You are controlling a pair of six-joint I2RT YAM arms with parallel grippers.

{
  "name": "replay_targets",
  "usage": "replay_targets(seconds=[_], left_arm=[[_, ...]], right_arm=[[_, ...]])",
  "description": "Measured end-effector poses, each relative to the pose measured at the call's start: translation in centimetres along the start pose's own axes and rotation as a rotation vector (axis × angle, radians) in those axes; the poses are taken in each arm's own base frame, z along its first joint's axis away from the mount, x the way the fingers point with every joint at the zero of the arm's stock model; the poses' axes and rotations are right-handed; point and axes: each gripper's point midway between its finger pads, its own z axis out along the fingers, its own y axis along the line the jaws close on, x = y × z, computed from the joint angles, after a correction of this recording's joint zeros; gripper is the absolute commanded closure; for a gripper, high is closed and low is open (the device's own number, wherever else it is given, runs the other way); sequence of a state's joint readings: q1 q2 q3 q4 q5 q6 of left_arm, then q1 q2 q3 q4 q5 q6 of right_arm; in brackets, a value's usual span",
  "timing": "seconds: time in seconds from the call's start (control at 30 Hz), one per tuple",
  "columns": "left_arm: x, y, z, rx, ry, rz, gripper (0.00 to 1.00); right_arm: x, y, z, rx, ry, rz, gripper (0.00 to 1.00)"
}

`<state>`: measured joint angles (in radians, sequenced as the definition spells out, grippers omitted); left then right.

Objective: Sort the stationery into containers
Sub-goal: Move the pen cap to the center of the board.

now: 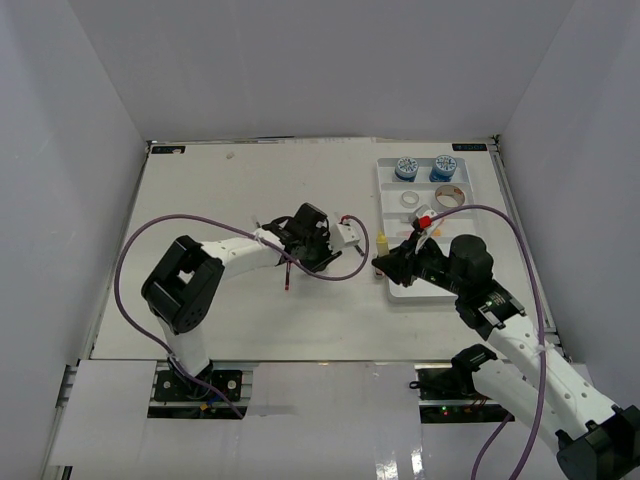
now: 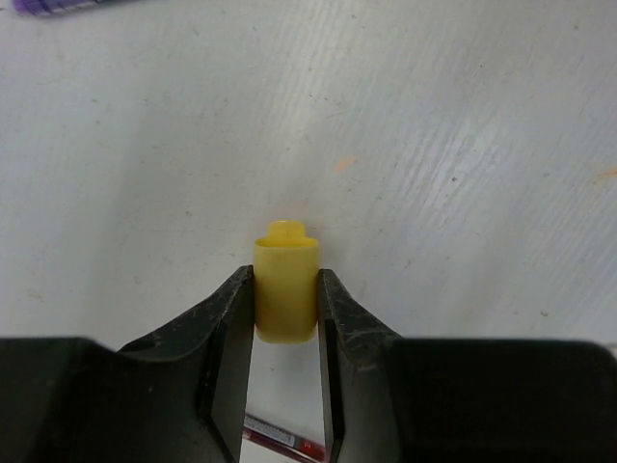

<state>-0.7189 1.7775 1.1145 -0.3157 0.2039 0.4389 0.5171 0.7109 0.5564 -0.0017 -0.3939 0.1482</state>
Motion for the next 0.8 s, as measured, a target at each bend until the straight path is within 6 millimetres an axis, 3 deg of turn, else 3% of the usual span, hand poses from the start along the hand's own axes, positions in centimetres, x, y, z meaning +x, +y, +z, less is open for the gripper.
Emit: replay_targets(seconds=[0.13,0.27,0.43,0.53,0.67,0.8], left_arm=[[1.5,-1.0,1.2,0.017,0.036,0.025,0.54],[1.3,-0.6,1.4,0.000,0.017,0.049,0.43],[0.9,0.1,1.4,-0.033,0.005,0.056,0.16],[1.0,0.4,1.1,-0.061,0.007,0.033,0.07],[0.8,0.5,0.1,-0.102,-0.008,-0.056,0.03],[0.4,0.2,-2.1,-0.152,-0.056,-0.206,0.02]], right_arm=[[0.7,-0.2,0.0,0.009,0.013,0.007,0.91],[1.1,-0.4,0.0,0.018,0.022,0.011,0.91],[1.7,-0.7,0.1,0.027,0.039,0.017,0.91],[1.8,-0.8,0.1,0.030,0.043,0.016,0.91],[1.8,-0.8,0.1,0.032,0.040,0.007,0.91],[1.3,-0.7,-0.1,0.033,0.023,-0.010,0.91]])
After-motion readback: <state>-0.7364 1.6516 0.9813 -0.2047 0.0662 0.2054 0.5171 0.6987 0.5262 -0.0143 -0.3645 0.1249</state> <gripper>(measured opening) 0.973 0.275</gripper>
